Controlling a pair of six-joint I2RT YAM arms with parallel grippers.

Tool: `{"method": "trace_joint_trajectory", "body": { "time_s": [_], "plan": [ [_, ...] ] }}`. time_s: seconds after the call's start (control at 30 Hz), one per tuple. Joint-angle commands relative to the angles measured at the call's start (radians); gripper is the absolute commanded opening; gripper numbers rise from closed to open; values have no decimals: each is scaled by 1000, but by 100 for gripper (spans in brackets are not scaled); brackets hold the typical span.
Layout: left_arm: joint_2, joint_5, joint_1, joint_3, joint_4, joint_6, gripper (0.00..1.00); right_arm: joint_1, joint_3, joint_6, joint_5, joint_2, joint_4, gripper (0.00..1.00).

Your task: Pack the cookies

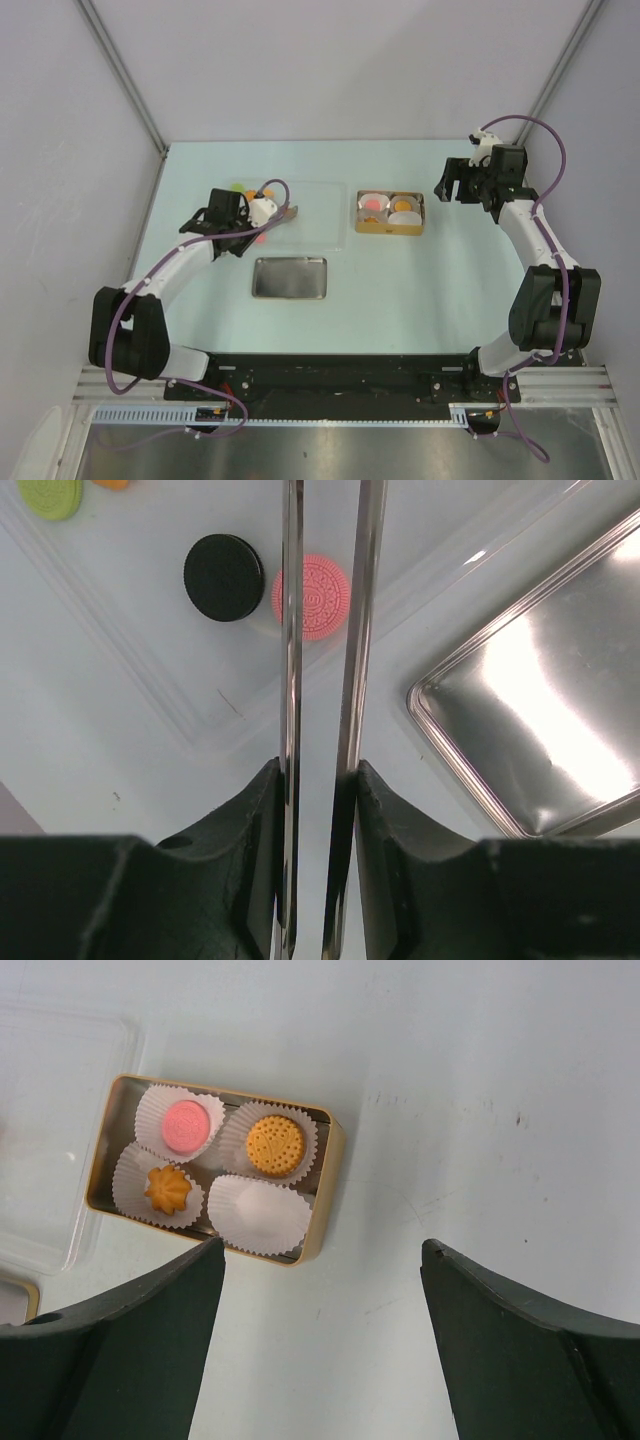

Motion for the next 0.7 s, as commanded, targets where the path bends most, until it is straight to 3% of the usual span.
{"method": "trace_joint_trajectory", "body": {
  "time_s": [0.0, 0.67],
  "plan": [
    [-45, 26, -7, 48, -3, -8, 35, -4, 4, -1, -7, 9, 3, 84],
    [-53, 73, -19, 117, -55, -33, 35, -2, 4, 0, -7, 9, 6, 84]
  ]
}}
